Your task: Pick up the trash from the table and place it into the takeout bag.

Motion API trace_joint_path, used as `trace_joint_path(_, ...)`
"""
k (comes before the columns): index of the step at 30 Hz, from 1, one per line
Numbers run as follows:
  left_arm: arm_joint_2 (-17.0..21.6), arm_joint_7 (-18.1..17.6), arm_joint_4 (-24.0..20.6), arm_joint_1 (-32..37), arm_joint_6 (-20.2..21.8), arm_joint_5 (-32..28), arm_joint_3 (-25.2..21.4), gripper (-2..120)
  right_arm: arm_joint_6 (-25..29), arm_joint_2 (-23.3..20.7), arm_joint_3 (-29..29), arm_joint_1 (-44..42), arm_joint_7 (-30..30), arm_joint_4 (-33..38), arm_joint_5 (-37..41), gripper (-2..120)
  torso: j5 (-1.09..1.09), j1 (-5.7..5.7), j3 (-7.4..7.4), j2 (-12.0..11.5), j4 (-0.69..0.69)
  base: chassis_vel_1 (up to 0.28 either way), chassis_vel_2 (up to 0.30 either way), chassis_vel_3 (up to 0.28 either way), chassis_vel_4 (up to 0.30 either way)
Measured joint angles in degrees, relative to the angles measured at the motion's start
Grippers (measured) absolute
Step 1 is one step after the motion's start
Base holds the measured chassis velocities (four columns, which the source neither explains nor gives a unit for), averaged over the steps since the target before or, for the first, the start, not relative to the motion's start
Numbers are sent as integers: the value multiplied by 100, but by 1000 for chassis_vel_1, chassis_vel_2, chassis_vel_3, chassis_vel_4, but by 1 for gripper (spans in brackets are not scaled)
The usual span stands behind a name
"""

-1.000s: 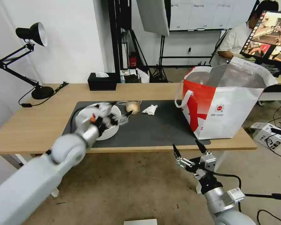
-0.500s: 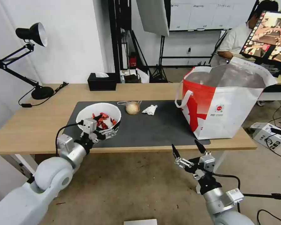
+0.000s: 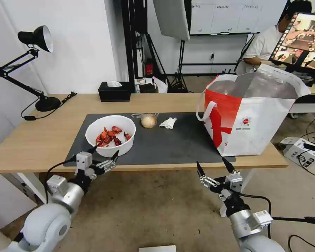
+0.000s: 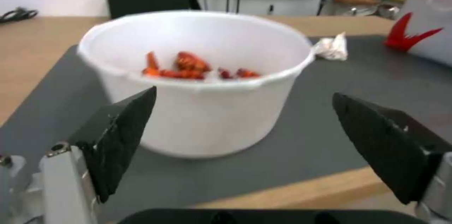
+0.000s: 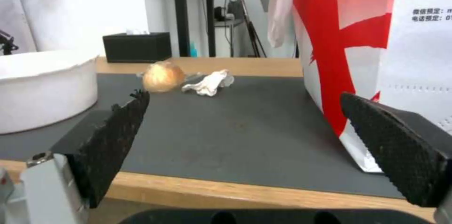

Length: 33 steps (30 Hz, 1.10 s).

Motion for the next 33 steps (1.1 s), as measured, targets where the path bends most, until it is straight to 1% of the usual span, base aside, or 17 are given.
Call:
trace_joint_path(2,-123,2,36,142,-63,130,-44,100,-14,6,0,-7,1,-3,0,100,0,0,0,0,0,0,0,0,0)
trace_joint_path(5,-192,1,134,185,-98,161,-52,100,-27,8,0,-12,1,-37,-3,100,-1,0,0,0,0,0,0,0,0)
trace_joint_path(17,-345,43,278,142,-105,212,72,100,-35,-24,12,-80,1,-129,-16,100,0,0,0,-1,0,0,0,0,0)
trace_joint_path(30,-379,40,349,132,-103,275,127,100,-34,-87,-26,-23,-67,-387,-72,100,0,1,0,-1,0,0,0,0,0)
trace_joint_path(33,-388,-53,336,144,-100,388,109,100,-32,-84,-59,-5,-71,-460,-100,100,0,0,0,-1,0,0,0,0,0)
